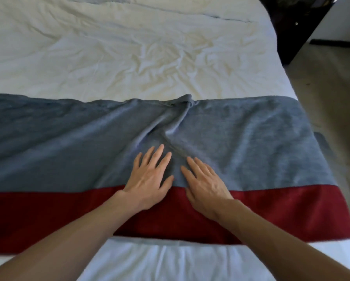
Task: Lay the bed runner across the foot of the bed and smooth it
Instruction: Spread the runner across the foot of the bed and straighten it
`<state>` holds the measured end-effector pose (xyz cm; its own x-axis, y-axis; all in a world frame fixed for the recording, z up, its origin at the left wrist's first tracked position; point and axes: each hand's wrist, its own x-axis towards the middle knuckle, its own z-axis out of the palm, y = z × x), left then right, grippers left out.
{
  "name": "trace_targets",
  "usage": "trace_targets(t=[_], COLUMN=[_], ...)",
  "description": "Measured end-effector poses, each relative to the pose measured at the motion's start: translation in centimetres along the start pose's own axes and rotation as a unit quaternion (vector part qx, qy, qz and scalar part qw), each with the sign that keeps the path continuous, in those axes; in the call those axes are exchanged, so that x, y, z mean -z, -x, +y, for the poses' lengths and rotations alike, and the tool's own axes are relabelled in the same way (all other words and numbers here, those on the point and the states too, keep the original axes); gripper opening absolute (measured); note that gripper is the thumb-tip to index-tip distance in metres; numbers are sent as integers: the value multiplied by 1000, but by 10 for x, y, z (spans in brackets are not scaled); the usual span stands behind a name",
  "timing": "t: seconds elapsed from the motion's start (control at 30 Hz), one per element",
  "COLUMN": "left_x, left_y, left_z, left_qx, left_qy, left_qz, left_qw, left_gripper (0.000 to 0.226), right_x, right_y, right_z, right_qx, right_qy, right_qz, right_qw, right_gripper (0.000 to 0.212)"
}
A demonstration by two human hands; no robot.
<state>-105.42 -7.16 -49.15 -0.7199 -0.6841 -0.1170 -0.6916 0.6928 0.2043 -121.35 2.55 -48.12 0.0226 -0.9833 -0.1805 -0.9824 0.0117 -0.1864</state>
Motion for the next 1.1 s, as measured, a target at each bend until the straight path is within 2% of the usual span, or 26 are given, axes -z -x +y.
trace_targets(t=[0.13, 0.33, 0.47, 0.67, 0.83, 0.97, 1.1], left_x=[-15, -47, -58, -50, -58, -69, -71], left_y=[52, 116, 127, 122, 136, 148, 147], left_z=[24, 51, 57, 79, 109, 111, 107], left_qx=[23, 32, 24, 66, 40, 28, 2], left_qy=[3, 30, 29, 21, -23, -39, -8], left_qz=[-5, -87, -118, -140, -127, -105, -52], left_qw=[1000, 995, 992, 988, 991, 993, 999], left_gripper=[64, 61, 50, 41, 43, 44, 44], right_x=[-20, -45, -46, -43, -35, -40, -44], right_y=[50, 101, 115, 121, 147, 160, 154], right_z=[-4, -17, -24, -31, -23, -26, -24], right_qx=[56, 45, 46, 7, 18, 17, -16], right_qy=[-1, -35, 17, 48, 52, 41, -4], right_qz=[-15, -50, 9, 18, 32, 7, 0], right_qw=[998, 997, 999, 999, 998, 999, 1000], right_gripper=[58, 56, 28, 35, 38, 35, 9])
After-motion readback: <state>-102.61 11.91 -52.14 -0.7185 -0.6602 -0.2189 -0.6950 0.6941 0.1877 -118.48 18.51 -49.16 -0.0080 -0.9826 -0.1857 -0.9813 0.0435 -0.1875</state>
